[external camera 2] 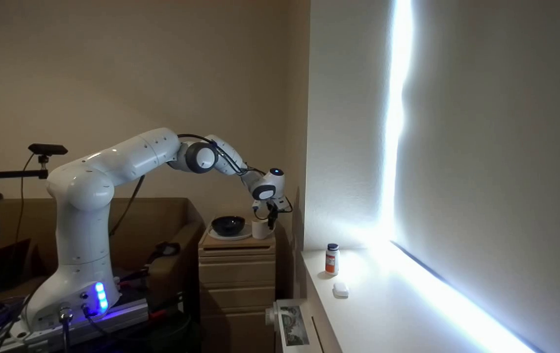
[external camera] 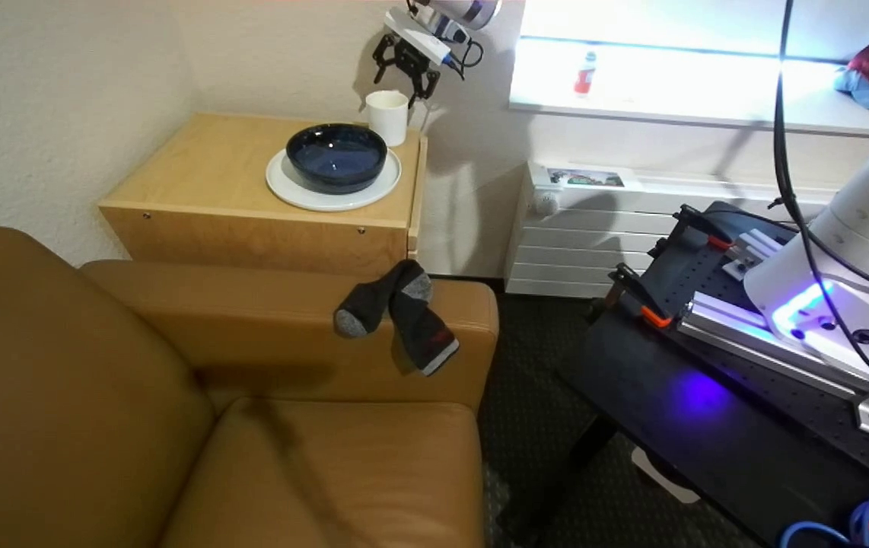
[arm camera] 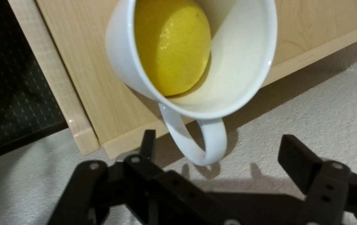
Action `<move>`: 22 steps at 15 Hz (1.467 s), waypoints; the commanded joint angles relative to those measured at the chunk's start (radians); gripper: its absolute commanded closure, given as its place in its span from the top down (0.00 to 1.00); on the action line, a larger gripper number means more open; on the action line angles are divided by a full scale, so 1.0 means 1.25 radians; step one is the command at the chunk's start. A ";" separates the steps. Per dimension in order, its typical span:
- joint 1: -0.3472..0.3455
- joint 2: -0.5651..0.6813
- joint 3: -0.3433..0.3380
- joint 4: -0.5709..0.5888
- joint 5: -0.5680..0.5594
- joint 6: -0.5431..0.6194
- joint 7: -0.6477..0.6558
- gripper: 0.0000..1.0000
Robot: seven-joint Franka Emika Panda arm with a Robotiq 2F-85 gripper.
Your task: Move the airpod case from the bowl to the windowsill then put the lemon in the bowl
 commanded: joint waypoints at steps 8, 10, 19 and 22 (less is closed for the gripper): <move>-0.003 0.014 0.008 0.000 -0.058 -0.008 0.018 1.00; -0.003 0.016 0.008 0.001 -0.059 -0.008 0.018 1.00; -0.011 0.014 0.009 -0.004 -0.053 0.006 0.018 0.33; -0.017 0.010 0.013 -0.004 -0.050 0.003 0.017 0.12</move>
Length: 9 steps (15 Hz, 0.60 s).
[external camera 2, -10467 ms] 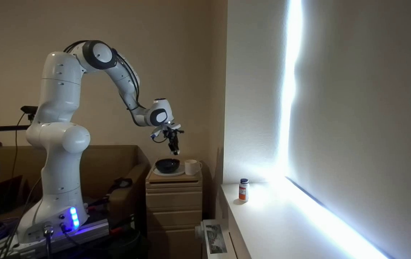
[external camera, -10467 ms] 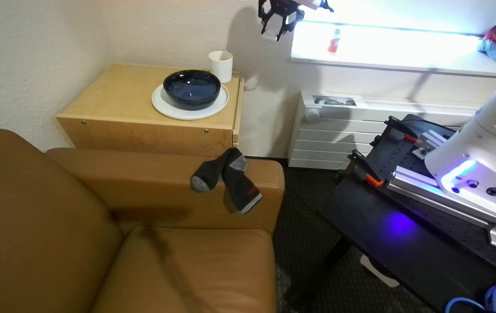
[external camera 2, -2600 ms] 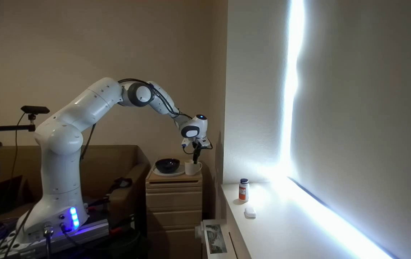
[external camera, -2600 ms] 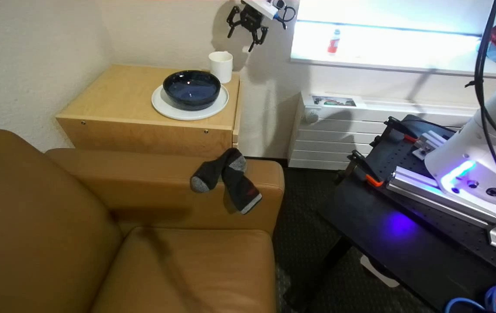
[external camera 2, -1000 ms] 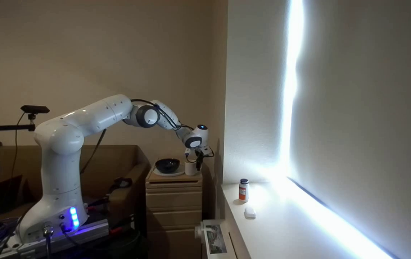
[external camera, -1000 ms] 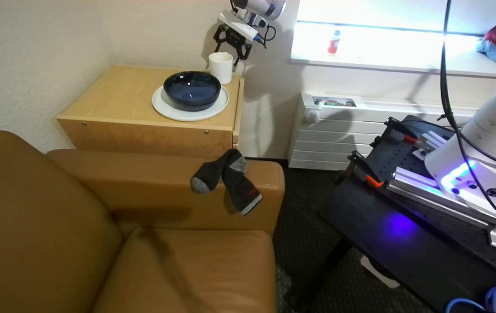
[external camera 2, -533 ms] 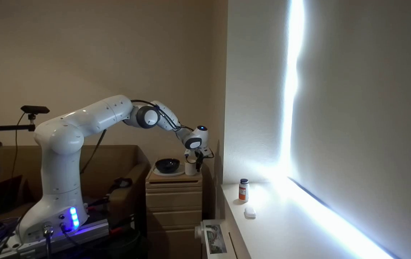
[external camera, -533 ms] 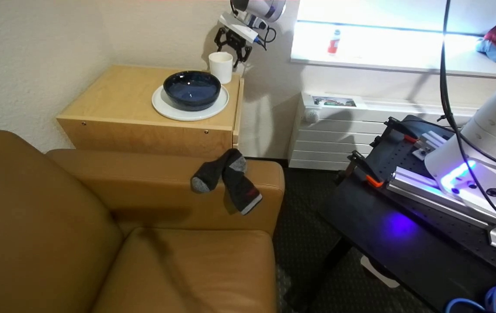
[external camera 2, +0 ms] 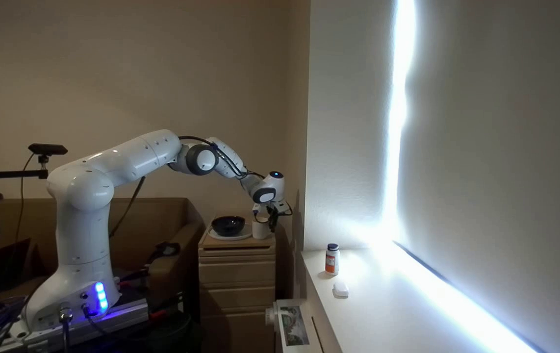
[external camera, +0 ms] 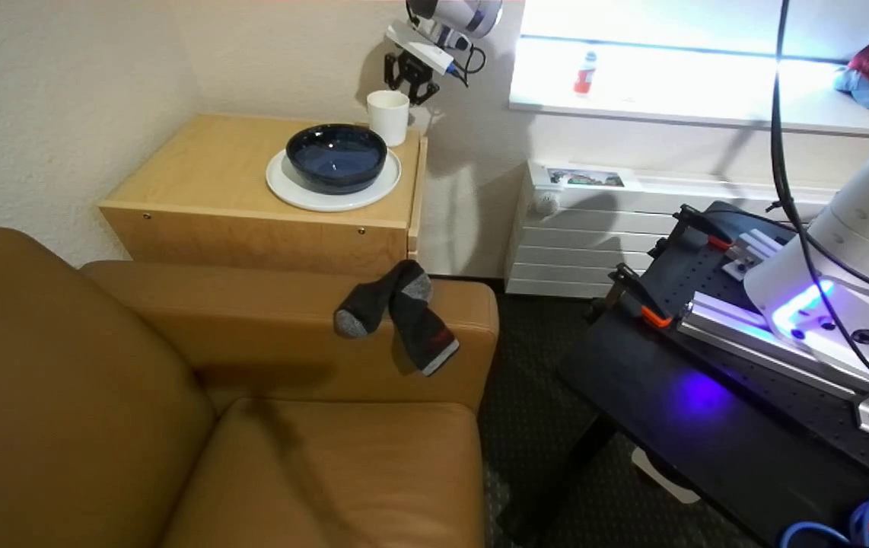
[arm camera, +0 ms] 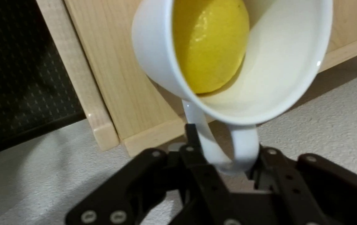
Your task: Move the airpod case from the bowl to the windowsill then put the lemon in the bowl
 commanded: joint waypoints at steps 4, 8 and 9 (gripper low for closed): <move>-0.025 -0.008 0.030 0.001 0.008 -0.016 -0.002 0.03; -0.024 -0.022 0.031 -0.013 0.002 -0.034 -0.003 0.05; -0.016 -0.043 0.020 -0.031 -0.011 -0.045 -0.001 0.05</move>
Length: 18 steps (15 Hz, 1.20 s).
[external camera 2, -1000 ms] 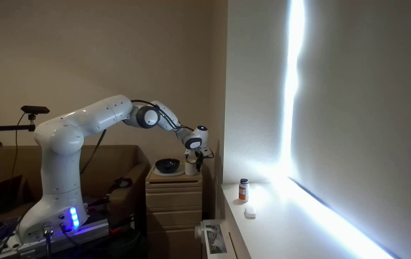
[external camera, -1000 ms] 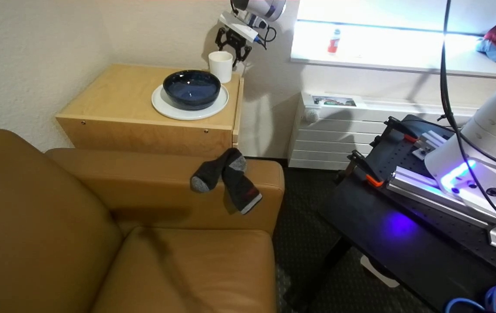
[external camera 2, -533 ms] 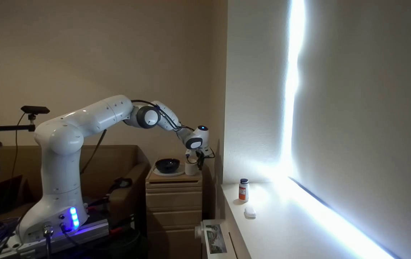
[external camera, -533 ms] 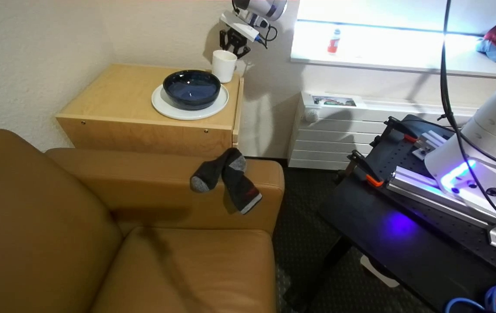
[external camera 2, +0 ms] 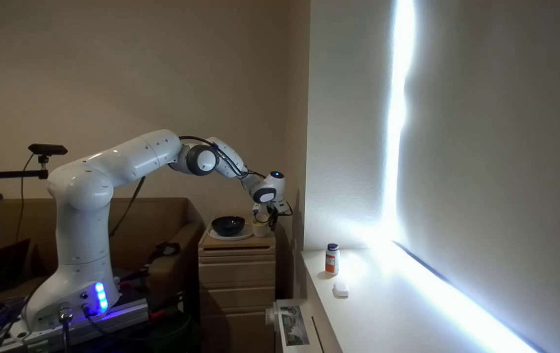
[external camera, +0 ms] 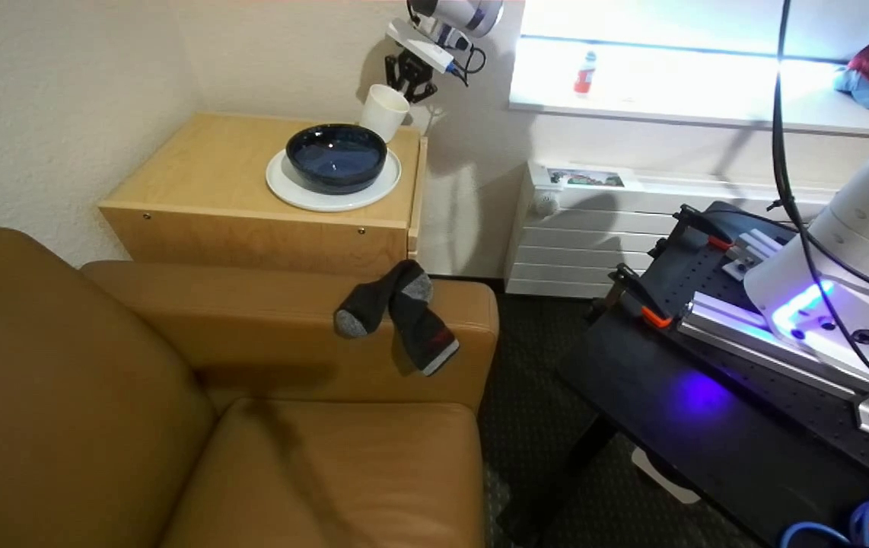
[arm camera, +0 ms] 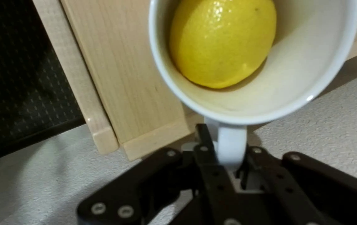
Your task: Move the airpod case from the bowl to the windowsill then put the lemon in the bowl
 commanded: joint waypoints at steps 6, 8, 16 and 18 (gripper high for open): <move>0.092 -0.202 -0.122 -0.131 -0.177 -0.073 0.061 0.05; 0.152 -0.243 -0.185 -0.137 -0.272 -0.113 0.123 0.05; 0.320 -0.288 -0.181 -0.099 -0.540 -0.358 0.224 0.05; 0.349 -0.273 -0.172 -0.088 -0.583 -0.341 0.243 0.05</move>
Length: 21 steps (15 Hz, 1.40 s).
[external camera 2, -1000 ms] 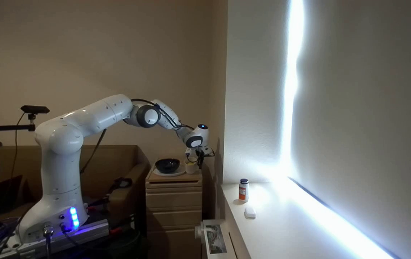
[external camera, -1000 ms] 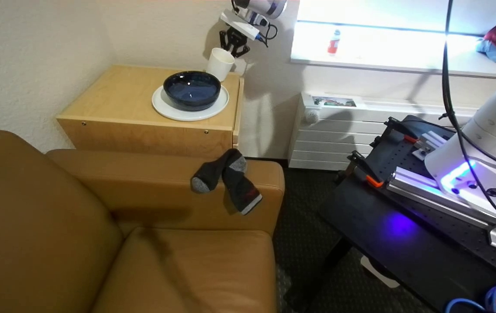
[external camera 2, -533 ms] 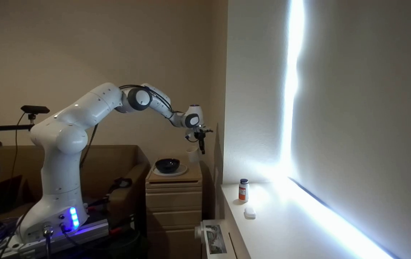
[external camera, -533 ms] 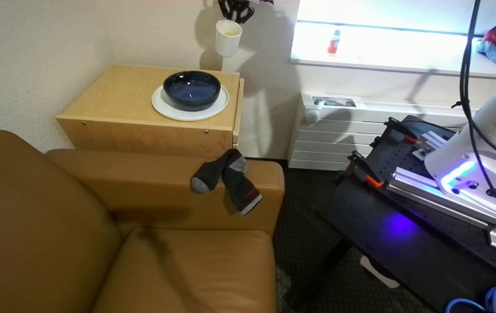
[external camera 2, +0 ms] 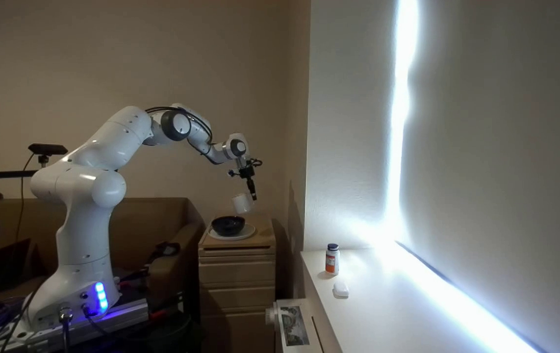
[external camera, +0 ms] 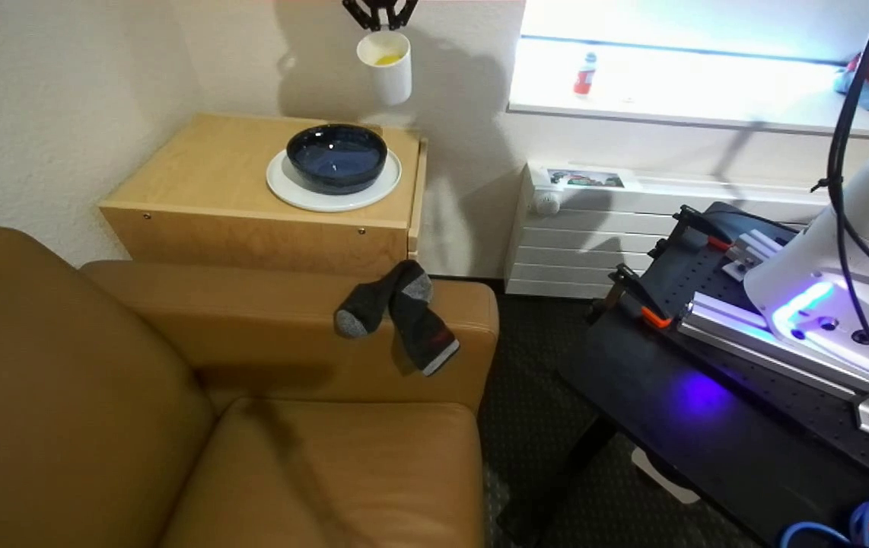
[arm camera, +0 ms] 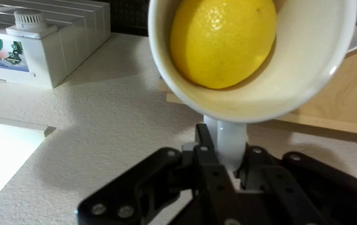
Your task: Move the airpod case from the bowl to the windowsill then put the lemon in the bowl
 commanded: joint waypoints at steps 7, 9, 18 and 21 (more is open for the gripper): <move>0.104 0.047 -0.048 0.002 -0.287 0.174 0.148 0.05; 0.101 0.072 -0.059 0.017 -0.331 0.223 0.189 0.05; 0.156 0.166 -0.154 0.038 -0.578 0.434 0.433 0.05; 0.203 0.176 -0.206 0.028 -0.669 0.498 0.539 0.05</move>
